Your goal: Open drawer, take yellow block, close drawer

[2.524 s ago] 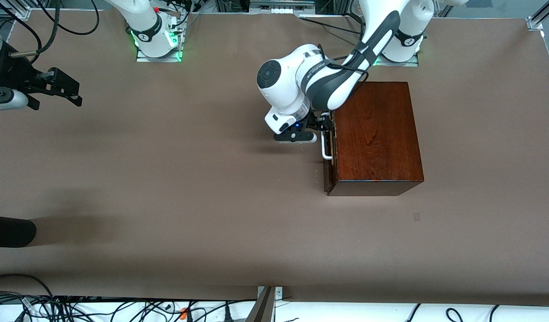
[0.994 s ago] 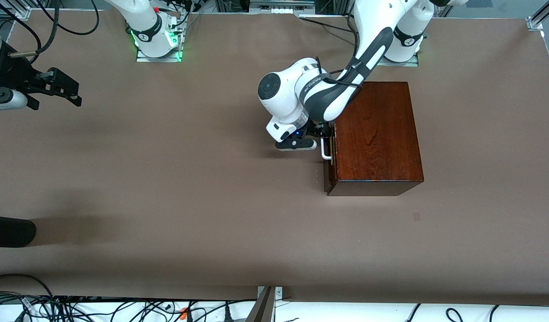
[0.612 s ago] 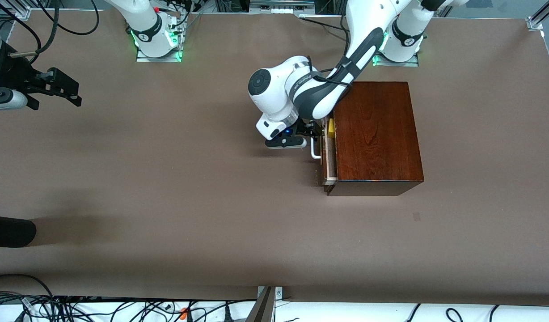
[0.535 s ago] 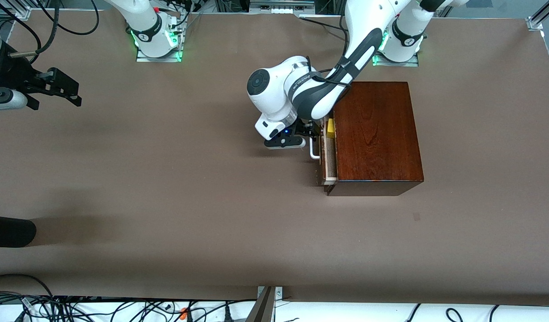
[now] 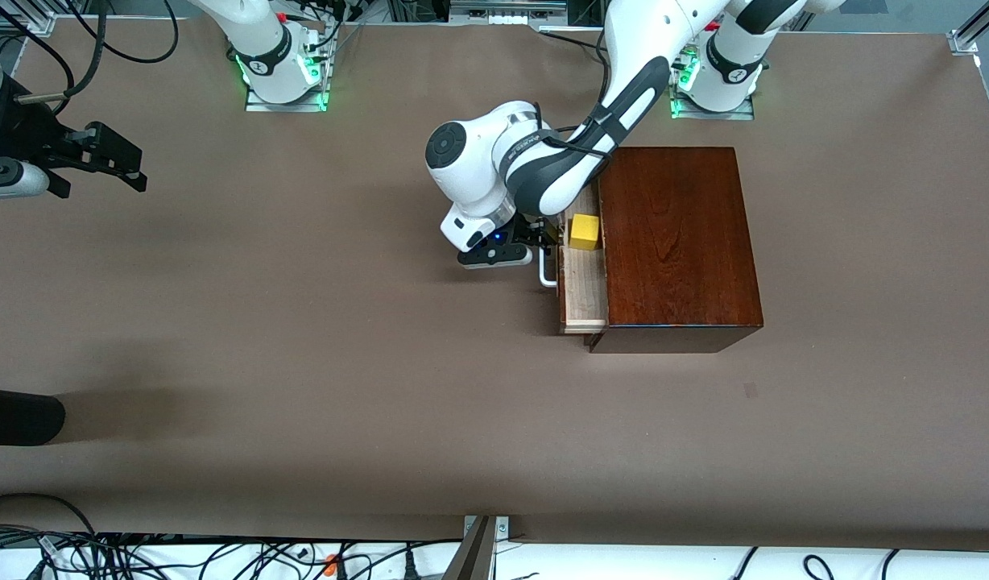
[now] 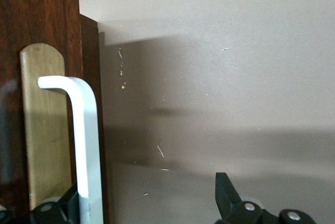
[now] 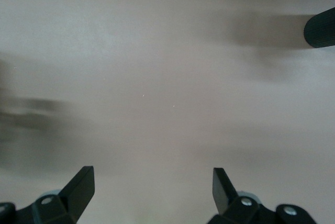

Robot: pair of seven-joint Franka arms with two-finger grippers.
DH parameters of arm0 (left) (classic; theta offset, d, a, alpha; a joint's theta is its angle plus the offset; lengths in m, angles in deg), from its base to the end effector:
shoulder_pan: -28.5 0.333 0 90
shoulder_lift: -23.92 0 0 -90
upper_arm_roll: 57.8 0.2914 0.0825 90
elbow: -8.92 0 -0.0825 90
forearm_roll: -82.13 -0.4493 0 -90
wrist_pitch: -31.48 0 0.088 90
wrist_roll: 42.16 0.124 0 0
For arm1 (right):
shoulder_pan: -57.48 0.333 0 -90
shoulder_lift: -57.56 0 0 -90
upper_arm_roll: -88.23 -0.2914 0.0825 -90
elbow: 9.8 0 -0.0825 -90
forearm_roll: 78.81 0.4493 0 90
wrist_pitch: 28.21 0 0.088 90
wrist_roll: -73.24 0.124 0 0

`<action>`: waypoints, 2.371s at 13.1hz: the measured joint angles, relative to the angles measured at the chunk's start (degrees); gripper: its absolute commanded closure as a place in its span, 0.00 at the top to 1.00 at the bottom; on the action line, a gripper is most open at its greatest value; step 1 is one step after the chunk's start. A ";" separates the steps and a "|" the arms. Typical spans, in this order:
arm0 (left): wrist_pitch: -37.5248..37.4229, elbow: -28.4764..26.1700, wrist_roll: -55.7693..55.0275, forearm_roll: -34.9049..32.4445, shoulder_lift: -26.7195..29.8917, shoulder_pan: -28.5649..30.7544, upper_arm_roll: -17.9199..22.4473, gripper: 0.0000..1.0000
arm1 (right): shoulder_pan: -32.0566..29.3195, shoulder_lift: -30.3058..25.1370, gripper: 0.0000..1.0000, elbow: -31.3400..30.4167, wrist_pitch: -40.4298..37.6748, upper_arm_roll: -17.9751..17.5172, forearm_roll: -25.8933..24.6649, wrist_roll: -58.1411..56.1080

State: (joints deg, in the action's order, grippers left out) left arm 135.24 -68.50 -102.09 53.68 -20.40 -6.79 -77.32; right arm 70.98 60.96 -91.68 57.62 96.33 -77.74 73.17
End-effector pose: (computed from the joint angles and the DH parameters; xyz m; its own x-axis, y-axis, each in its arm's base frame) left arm 0.4952 -0.5554 0.1972 0.9985 -0.0420 0.0339 -0.0284 -0.9428 -0.3321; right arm 0.6264 0.0642 0.6154 0.9952 0.0970 0.0102 0.0971 -0.9952 -0.0102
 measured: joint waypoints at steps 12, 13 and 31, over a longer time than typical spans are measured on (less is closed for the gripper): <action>1.03 10.71 -0.70 0.00 -6.22 -4.97 0.21 1.00 | -0.01 0.00 1.00 0.00 0.00 0.00 0.00 0.00; 1.62 11.15 -0.70 0.16 -6.27 -4.99 0.00 1.00 | -0.01 0.00 1.00 0.00 0.00 0.00 0.00 0.00; -12.96 0.56 34.04 25.35 26.44 33.74 -0.16 1.00 | -0.03 0.01 1.00 -0.02 -0.04 0.04 0.00 0.00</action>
State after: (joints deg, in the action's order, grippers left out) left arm 122.29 -67.95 -68.05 79.04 6.04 26.95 -77.49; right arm 70.95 60.98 -91.69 57.58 96.37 -77.74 73.17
